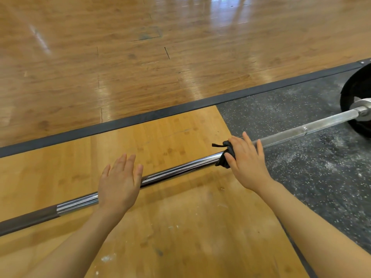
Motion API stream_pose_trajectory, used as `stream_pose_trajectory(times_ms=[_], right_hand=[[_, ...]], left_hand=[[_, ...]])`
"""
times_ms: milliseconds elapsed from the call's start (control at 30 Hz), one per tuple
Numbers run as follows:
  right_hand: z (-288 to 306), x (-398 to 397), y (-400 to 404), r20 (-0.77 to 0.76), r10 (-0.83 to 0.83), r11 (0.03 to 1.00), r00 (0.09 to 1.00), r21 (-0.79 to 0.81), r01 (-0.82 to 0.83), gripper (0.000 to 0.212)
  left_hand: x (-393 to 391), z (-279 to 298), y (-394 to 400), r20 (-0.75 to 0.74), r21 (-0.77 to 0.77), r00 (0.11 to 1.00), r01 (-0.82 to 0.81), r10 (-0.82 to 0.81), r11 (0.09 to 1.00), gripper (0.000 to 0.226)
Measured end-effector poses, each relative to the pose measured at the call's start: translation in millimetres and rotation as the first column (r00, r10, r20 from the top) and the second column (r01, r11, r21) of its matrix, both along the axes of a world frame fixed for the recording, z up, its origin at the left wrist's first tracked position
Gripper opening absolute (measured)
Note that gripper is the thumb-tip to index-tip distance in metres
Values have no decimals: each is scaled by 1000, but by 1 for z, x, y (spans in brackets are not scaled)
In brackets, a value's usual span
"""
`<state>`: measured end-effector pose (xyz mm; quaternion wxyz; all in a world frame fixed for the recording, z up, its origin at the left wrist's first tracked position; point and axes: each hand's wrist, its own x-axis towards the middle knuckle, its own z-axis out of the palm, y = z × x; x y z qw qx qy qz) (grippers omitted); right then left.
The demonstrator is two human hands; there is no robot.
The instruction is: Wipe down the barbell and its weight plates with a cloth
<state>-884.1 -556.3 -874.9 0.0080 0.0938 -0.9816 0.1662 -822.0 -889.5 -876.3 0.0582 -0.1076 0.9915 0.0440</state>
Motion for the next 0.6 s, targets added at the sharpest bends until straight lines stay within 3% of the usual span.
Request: stream_pose_trajectory(times_ms=[333, 467, 600], right_hand=[[-5, 22, 4, -55, 2, 1000, 999, -8, -2, 46], [-6, 39, 2, -45, -31, 991, 998, -129, 25, 54], [-3, 51, -1, -38, -66, 968, 997, -245, 55, 41]], left_hand=[[19, 0, 8, -59, -25, 998, 20, -22, 999, 81], [29, 1, 12, -66, -23, 997, 33, -35, 999, 85], [44, 2, 17, -62, -9, 997, 48, -48, 999, 87]])
